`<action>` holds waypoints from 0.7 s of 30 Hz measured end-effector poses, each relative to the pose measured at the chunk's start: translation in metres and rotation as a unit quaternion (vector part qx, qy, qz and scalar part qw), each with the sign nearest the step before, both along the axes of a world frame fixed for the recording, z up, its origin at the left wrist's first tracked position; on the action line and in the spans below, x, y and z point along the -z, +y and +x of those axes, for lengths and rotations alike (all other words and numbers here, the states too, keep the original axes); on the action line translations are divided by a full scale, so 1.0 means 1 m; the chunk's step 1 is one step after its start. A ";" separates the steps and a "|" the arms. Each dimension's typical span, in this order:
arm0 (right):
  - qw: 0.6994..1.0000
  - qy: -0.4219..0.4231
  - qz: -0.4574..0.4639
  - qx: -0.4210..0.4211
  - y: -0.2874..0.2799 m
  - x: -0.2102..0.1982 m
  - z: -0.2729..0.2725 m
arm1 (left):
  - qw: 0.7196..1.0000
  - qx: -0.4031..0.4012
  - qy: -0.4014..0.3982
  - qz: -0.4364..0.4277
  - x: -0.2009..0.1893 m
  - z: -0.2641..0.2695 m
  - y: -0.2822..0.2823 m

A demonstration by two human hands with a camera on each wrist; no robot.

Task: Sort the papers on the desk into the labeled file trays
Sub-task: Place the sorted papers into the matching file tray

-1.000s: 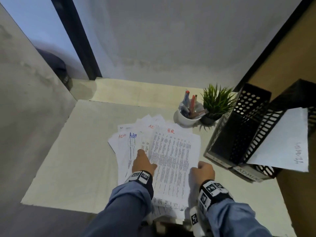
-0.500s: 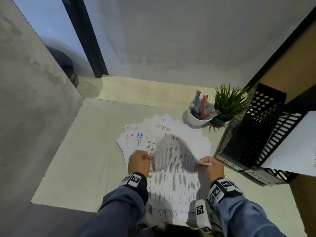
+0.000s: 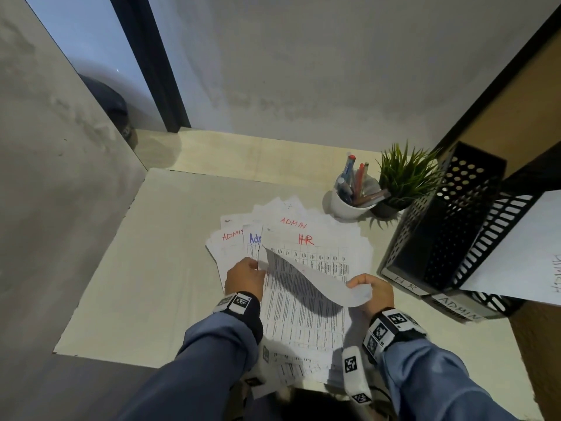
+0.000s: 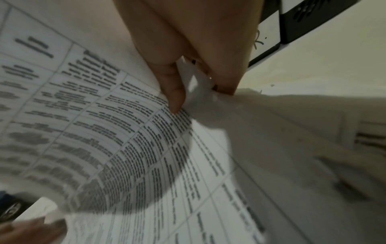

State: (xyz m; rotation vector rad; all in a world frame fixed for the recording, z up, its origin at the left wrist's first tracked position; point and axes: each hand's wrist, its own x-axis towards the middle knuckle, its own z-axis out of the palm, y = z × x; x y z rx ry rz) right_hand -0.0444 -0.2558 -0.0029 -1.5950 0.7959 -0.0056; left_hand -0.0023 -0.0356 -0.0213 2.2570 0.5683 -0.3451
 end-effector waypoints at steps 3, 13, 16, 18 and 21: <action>0.999 0.008 -0.037 0.024 0.003 0.006 0.003 | 0.997 -0.002 -0.072 -0.025 -0.002 -0.001 0.004; 0.999 0.036 -0.002 -0.035 0.001 -0.019 0.002 | 0.964 -0.051 -0.052 -0.256 0.005 -0.012 0.013; 0.997 0.065 0.023 -0.038 0.005 -0.027 0.001 | 0.963 -0.063 -0.015 -0.260 -0.006 -0.010 0.006; 0.996 0.051 0.079 0.001 0.008 -0.033 -0.001 | 0.946 -0.088 -0.015 -0.310 -0.015 -0.007 0.001; 0.986 0.022 0.161 0.024 0.008 -0.041 0.004 | 0.910 -0.081 -0.008 -0.406 -0.034 -0.004 -0.012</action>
